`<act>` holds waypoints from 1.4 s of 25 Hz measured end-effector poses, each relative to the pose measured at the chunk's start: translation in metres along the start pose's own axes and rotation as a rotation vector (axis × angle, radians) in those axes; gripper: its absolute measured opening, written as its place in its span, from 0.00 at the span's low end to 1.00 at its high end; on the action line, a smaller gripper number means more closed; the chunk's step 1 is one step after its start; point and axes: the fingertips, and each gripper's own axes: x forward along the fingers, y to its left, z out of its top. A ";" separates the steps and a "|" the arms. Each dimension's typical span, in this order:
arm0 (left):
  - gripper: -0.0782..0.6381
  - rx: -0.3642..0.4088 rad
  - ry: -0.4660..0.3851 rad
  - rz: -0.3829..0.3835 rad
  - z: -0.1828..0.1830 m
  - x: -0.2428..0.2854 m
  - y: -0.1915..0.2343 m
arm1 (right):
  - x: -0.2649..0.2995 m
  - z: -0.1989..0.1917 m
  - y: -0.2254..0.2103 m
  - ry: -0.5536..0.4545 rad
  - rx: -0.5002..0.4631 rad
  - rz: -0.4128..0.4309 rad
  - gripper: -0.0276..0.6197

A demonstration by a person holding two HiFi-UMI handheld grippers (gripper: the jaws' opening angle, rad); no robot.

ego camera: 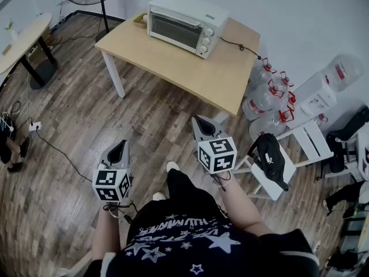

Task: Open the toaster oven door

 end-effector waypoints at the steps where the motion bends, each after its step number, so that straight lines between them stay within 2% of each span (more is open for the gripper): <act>1: 0.14 0.001 0.003 0.002 0.000 0.000 -0.001 | -0.002 0.001 0.000 -0.001 -0.001 0.000 0.05; 14: 0.14 0.002 0.003 -0.009 -0.003 -0.001 -0.012 | -0.011 -0.003 -0.003 0.004 -0.023 -0.002 0.05; 20: 0.14 -0.029 0.021 -0.001 -0.022 -0.016 -0.011 | -0.017 -0.010 0.005 -0.038 0.053 0.006 0.05; 26: 0.14 -0.024 -0.009 0.012 -0.013 -0.025 0.001 | -0.016 0.006 0.014 -0.106 0.113 0.015 0.05; 27: 0.14 -0.024 -0.014 0.014 -0.011 -0.025 0.003 | -0.012 0.008 0.016 -0.104 0.109 0.024 0.06; 28: 0.14 -0.025 -0.017 0.015 -0.009 -0.025 0.005 | -0.008 0.009 0.018 -0.100 0.108 0.034 0.16; 29: 0.14 -0.027 -0.019 0.016 -0.007 -0.024 0.008 | -0.004 0.010 0.020 -0.095 0.112 0.044 0.20; 35: 0.14 -0.029 -0.008 0.042 -0.002 -0.009 0.031 | 0.037 0.014 0.022 -0.073 0.147 0.088 0.33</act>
